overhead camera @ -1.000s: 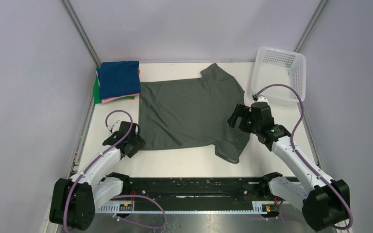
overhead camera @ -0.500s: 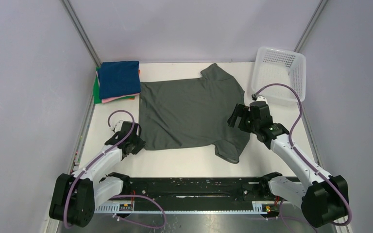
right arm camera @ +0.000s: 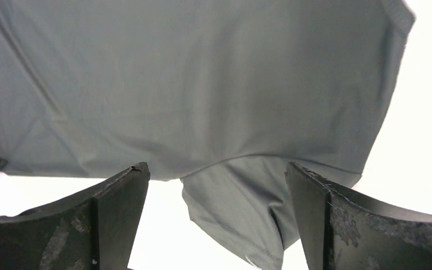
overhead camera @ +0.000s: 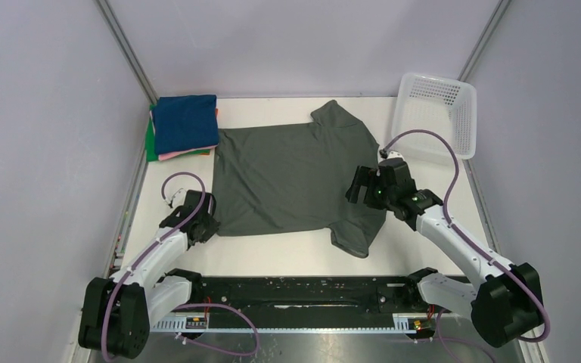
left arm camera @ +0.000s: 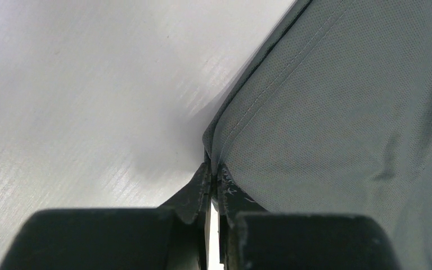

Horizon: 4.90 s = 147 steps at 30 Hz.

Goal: Fold and stack the t-shirts
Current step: Flatten out the tshirt, then grab the side of the flattened tshirt closest away from the robot with both arms, then fold the flattened tshirt in 1/3 of the way

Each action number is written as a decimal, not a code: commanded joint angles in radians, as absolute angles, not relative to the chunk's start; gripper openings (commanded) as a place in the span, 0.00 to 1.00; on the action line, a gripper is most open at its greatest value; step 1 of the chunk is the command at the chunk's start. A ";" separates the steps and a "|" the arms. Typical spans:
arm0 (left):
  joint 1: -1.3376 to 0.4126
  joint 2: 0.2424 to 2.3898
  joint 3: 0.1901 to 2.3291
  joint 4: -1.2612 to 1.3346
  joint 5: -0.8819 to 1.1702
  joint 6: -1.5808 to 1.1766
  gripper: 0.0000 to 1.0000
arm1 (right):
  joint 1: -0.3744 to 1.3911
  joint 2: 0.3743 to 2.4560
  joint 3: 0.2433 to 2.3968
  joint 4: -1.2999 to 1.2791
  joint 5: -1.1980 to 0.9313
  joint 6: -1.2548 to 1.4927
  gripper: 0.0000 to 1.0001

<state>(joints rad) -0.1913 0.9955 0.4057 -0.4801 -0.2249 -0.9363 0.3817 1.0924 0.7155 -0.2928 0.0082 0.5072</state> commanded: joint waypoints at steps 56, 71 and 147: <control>-0.146 0.644 0.417 -0.803 -0.354 -1.023 0.00 | 1.044 1.229 0.568 -0.708 0.103 0.754 0.07; -0.149 0.402 0.431 -0.843 -0.258 -1.066 0.00 | 1.077 0.975 0.641 -0.777 0.126 0.745 0.00; -0.043 1.060 0.609 -0.364 -0.031 -0.843 0.99 | 0.451 1.559 0.928 -0.217 -0.193 0.448 0.99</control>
<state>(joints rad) -0.0456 1.0786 0.6121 -0.4091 -0.0540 -0.8692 0.4355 1.5150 0.8925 -0.3389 -0.1776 0.4122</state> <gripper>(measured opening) 0.989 0.993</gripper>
